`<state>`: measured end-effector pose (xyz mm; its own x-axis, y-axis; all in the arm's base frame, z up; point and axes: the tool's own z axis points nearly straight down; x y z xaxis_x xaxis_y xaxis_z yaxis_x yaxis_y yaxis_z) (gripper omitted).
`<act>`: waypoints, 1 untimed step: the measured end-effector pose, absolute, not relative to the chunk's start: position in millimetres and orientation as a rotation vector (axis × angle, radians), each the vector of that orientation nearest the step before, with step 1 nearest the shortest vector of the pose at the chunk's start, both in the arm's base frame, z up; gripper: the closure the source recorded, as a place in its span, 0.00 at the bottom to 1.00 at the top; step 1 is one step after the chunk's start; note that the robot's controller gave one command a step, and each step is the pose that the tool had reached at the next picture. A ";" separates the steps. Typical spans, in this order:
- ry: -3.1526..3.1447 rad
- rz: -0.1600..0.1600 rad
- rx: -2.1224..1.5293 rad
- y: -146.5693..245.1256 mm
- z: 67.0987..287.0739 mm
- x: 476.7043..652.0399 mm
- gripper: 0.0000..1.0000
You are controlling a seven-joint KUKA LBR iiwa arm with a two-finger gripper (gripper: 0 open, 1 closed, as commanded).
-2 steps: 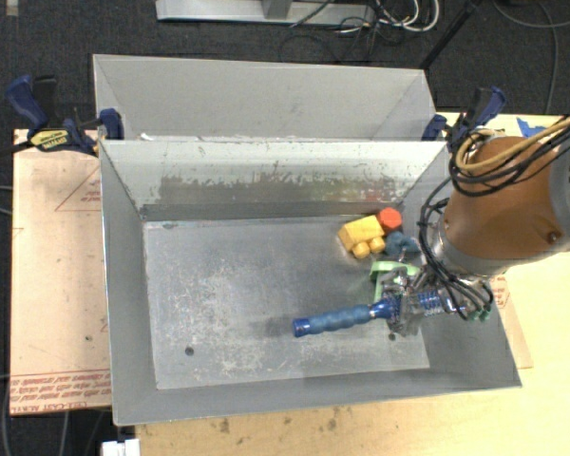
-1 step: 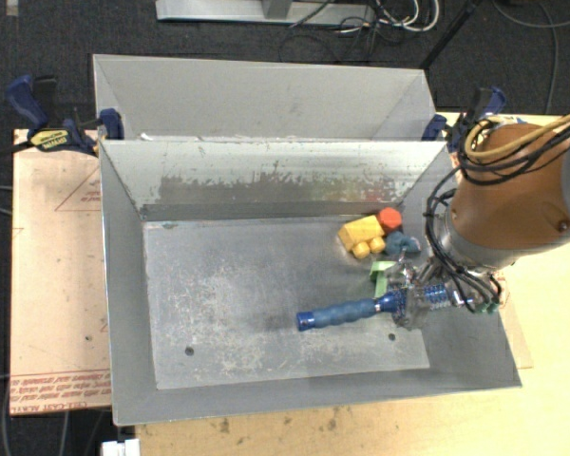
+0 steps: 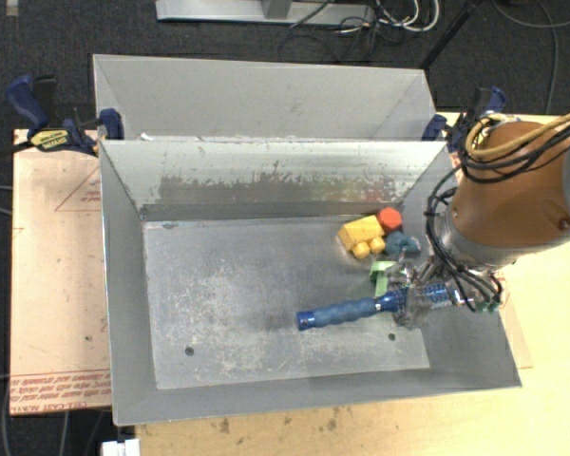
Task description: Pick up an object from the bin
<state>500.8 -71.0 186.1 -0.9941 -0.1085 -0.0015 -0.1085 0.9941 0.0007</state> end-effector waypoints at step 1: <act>3.135 0.001 -0.167 -70.8 195.3 501.2 1.00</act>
Offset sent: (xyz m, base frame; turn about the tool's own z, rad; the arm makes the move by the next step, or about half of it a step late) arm -0.0002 0.0000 0.0098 0.0000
